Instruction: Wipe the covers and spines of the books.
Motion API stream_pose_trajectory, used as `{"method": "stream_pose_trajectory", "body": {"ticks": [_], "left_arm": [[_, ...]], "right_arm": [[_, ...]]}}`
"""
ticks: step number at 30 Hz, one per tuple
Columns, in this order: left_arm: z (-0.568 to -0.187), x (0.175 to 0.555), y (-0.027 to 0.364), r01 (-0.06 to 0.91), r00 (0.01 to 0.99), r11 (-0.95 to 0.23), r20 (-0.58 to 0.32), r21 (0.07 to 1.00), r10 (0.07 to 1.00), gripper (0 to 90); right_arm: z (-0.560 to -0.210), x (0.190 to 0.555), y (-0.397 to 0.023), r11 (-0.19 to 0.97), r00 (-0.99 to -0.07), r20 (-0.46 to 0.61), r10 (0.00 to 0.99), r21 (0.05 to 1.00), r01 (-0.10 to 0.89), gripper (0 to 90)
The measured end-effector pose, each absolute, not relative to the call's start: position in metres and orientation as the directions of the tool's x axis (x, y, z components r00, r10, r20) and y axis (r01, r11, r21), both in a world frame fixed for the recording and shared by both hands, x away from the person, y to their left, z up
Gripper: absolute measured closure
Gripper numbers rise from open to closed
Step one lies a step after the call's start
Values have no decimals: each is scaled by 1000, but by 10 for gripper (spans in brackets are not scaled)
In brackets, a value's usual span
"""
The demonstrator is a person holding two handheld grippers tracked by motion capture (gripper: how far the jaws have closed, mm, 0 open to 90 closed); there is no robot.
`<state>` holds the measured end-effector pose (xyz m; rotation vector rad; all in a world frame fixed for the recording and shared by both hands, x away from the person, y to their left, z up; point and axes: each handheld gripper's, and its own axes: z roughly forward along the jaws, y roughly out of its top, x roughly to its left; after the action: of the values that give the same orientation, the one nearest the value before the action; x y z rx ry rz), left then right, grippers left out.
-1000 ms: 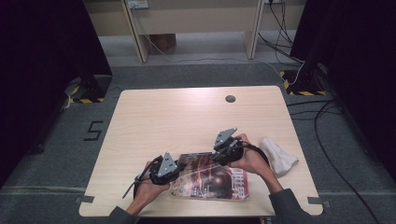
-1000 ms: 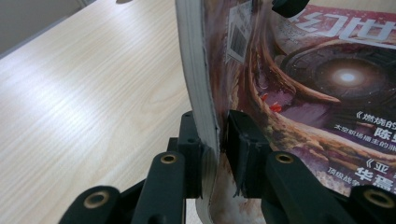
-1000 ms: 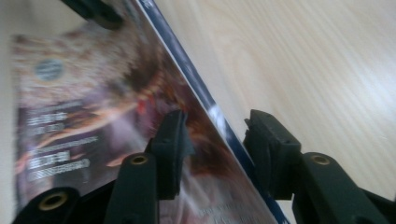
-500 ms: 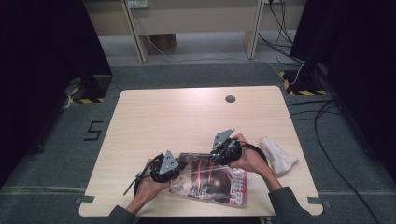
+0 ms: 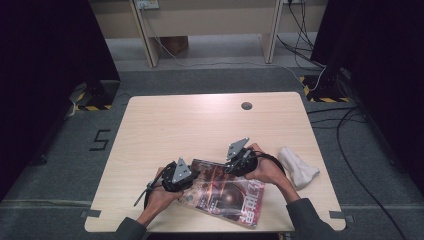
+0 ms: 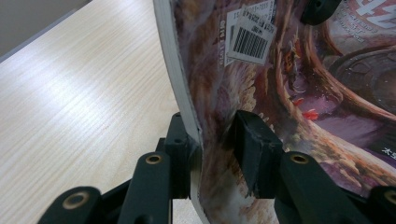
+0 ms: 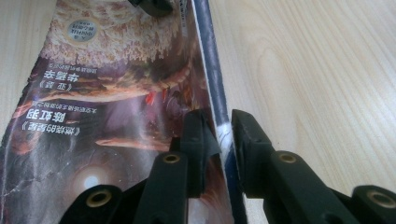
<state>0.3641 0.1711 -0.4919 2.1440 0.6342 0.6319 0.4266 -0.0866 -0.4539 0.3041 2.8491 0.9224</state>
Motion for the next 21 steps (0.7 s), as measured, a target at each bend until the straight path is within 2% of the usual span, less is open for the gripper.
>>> {"method": "stream_pose_trajectory", "body": {"ticks": [3,10,13,17,21], "left_arm": [[-492,364,171,231,741,-548,220,804,634,653],[-498,369,176,277,718,-491,162,826,677,576],[-500,370,177,278,715,-486,160,828,681,566],[-501,371,179,300,696,-469,146,831,703,539],[-501,370,189,352,673,-422,88,835,735,477]], "right_arm": [[-451,423,-85,798,-969,-73,234,583,149,777],[-439,405,-72,845,-962,-186,202,529,75,840],[-437,402,-69,851,-957,-178,230,513,109,839],[-436,403,-68,851,-957,-188,222,516,96,843],[-435,402,-69,847,-955,-176,238,519,115,844]]}}
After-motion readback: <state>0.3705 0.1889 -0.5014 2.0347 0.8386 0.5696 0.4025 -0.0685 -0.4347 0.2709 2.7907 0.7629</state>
